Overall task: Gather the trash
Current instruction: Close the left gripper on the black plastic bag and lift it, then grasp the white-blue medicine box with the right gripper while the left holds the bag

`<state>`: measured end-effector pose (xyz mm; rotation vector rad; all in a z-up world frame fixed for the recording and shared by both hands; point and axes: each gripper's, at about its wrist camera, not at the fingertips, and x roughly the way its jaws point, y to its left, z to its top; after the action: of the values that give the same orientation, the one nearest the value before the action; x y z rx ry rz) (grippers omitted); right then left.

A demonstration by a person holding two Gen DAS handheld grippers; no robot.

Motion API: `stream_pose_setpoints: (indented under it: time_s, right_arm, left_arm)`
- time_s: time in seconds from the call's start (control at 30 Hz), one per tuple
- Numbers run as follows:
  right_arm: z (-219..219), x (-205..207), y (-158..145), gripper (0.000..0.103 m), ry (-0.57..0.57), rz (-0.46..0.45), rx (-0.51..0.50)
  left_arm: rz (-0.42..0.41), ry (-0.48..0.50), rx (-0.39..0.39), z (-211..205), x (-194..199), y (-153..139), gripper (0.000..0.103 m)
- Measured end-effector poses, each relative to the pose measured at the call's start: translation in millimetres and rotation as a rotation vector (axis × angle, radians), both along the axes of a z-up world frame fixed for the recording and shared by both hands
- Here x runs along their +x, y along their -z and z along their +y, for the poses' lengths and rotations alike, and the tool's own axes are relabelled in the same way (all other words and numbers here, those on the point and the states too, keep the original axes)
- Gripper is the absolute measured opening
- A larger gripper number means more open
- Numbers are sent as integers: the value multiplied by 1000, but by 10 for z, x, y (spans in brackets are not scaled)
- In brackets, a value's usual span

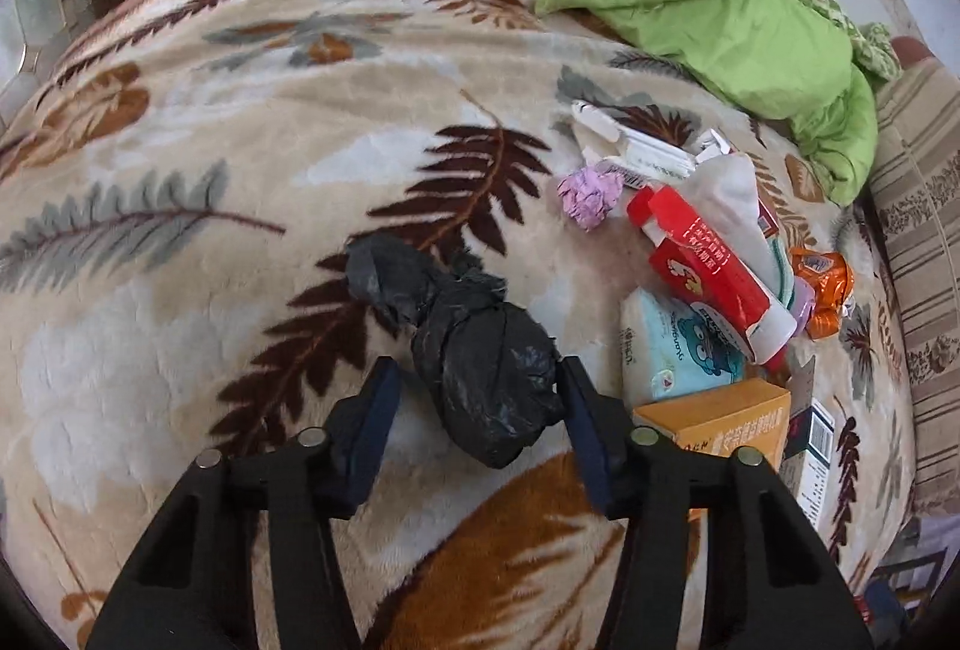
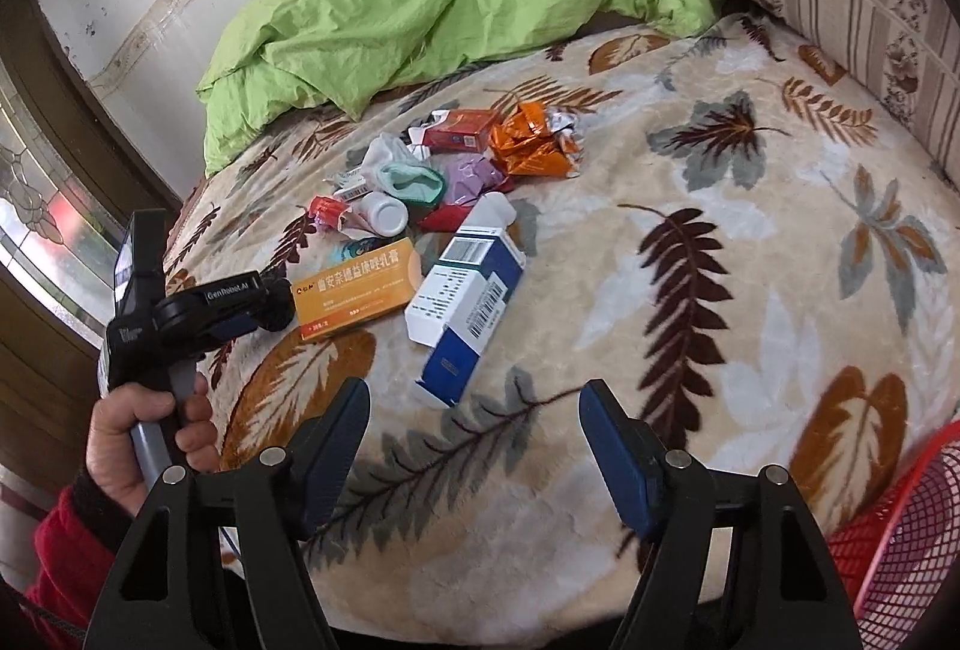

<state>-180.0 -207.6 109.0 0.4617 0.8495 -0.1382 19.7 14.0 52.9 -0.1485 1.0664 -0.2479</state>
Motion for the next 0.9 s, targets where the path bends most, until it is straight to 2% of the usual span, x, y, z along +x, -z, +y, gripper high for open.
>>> stream_pose_setpoints:
  time_s: [0.2,0.5,0.63,0.67,0.7,0.8,0.9]
  right_arm:
    - [-32,551,267,76,10,80,83]
    - [-48,1081,593,76,63,185,53]
    - [-135,1028,572,60,85,181,13]
    - [-161,997,571,46,90,182,8]
    - [-188,968,575,40,97,186,5]
    - [-256,850,579,36,103,170,-1]
    - [-271,785,590,36,98,150,-17]
  left_arm:
    - [-36,33,2,11,-89,-39,41]
    - [-91,31,18,90,-231,-91,41]
    - [-118,50,27,50,-286,-123,41]
    - [-126,55,31,32,-305,-139,41]
    - [-131,60,31,18,-322,-147,41]
    - [-139,78,27,-19,-376,-169,41]
    - [-138,77,27,-26,-394,-166,41]
